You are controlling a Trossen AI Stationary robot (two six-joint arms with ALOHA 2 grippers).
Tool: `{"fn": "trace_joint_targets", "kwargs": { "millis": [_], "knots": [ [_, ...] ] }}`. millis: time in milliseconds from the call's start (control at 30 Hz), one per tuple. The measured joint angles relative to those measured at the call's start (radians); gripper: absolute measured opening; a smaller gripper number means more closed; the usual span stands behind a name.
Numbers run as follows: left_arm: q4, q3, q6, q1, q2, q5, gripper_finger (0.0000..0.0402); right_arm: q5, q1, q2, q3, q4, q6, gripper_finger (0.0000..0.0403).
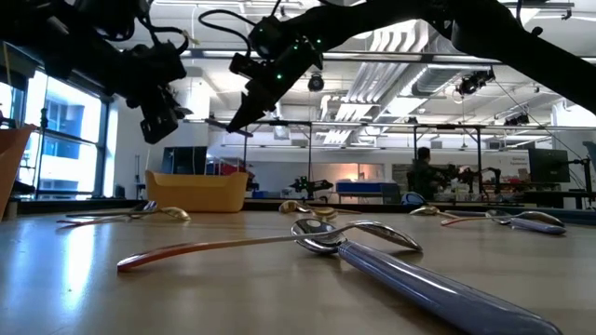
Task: Sort silverware by color (type)
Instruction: Put the purple spoon into the yellow bin
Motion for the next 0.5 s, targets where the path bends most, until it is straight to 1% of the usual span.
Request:
{"fn": "trace_joint_targets", "kwargs": {
  "millis": [67, 133, 367, 433, 500],
  "knots": [
    [0.007, 0.001, 0.011, 0.008, -0.002, 0.004, 0.0027, 0.007, 0.000, 0.000, 0.000, 0.005, 0.000, 0.0046],
    [-0.004, 0.000, 0.011, 0.022, 0.001, 0.016, 0.0010, 0.014, -0.002, -0.001, 0.000, 0.009, 0.000, 0.0046],
    [0.001, 0.000, -0.005, 0.075, 0.000, 0.082, 0.0005, 0.034, -0.005, -0.001, 0.000, 0.012, 0.044, 0.0049],
    [0.002, 0.000, -0.007, 0.085, 0.000, 0.095, 0.0005, 0.034, -0.008, -0.001, 0.000, 0.015, 0.054, 0.0059],
    [0.005, 0.000, -0.008, 0.093, 0.000, 0.103, 0.0004, 0.037, -0.008, -0.005, 0.000, 0.016, 0.056, 0.0077]
  ]
}}
